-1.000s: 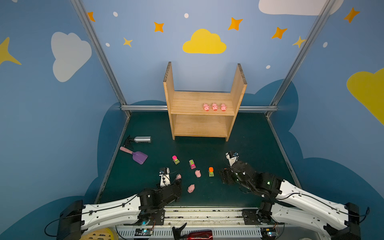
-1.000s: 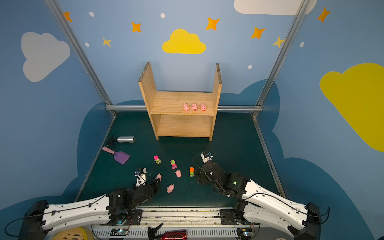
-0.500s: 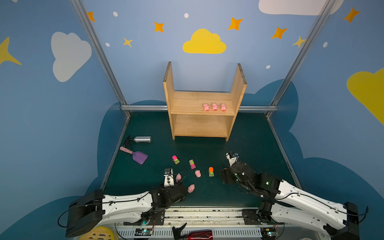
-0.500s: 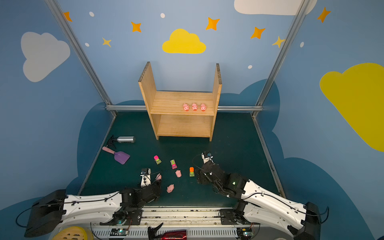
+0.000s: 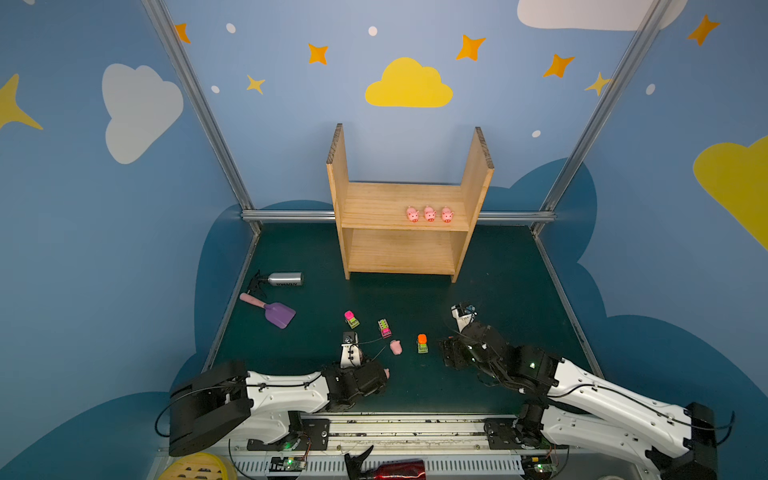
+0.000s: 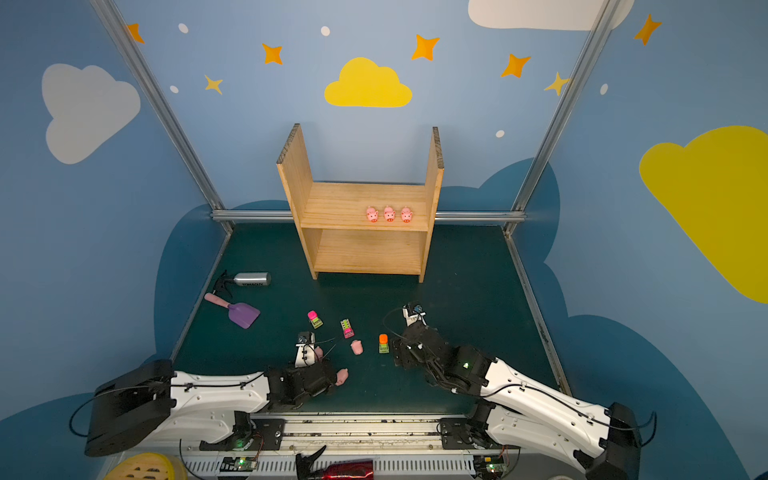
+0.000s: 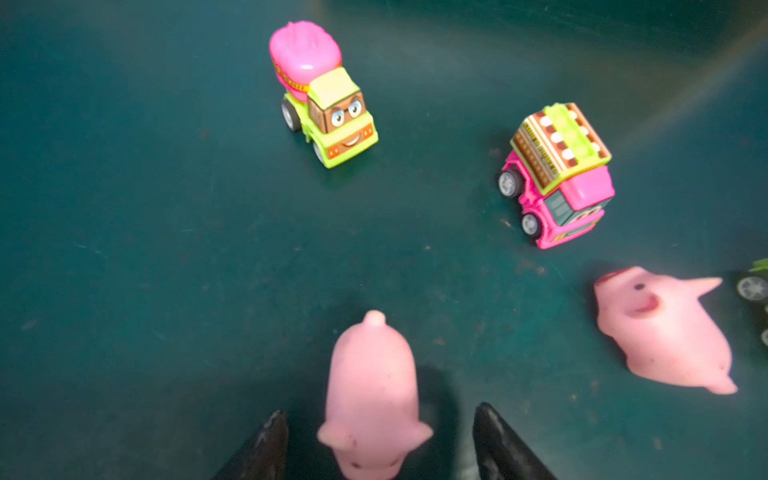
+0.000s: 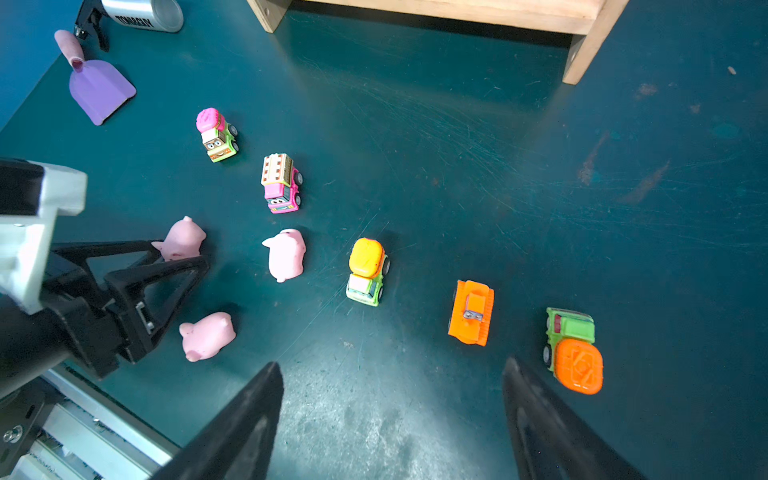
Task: Place and organize the plastic toys onto the shelf
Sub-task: 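Close the left gripper on a pink pig near the trucks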
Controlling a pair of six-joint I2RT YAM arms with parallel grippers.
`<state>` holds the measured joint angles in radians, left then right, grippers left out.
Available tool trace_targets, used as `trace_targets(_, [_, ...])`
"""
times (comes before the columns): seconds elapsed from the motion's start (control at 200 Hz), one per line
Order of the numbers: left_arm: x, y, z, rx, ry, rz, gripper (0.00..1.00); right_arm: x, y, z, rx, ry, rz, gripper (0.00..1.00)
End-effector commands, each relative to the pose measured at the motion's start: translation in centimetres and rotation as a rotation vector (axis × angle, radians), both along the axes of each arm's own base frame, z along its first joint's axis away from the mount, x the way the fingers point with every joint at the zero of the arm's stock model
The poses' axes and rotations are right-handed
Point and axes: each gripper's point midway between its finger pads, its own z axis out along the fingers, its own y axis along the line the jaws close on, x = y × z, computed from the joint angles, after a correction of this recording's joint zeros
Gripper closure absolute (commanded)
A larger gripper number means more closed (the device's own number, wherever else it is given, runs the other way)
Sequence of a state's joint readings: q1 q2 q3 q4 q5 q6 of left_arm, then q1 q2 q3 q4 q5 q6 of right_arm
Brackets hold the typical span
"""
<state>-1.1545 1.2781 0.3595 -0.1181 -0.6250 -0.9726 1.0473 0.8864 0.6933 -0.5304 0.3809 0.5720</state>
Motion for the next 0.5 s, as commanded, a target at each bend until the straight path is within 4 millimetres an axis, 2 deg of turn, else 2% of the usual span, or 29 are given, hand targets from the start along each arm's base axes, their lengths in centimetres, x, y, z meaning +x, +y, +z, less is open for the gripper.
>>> trace_targets(0.0, [0.3,-0.1,0.0,0.0,0.008,0.0,0.32,-0.2,-0.8,-0.3,-0.006,0.005,-0.013,0.18])
trace_targets(0.245, [0.3,0.2,-0.9,-0.011,0.051,0.015,0.42,-0.2,-0.9,-0.4,0.008,0.023,-0.015,0.18])
trace_targets(0.471, [0.5,0.0,-1.4,0.01,0.095,0.016,0.46,-0.3,-0.7,-0.1,0.045,0.038,-0.012,0.18])
trace_targets(0.496, [0.5,-0.1,-1.5,0.012,0.098,0.018,0.47,-0.6,-1.1,-1.1,0.026,0.052,-0.013,0.18])
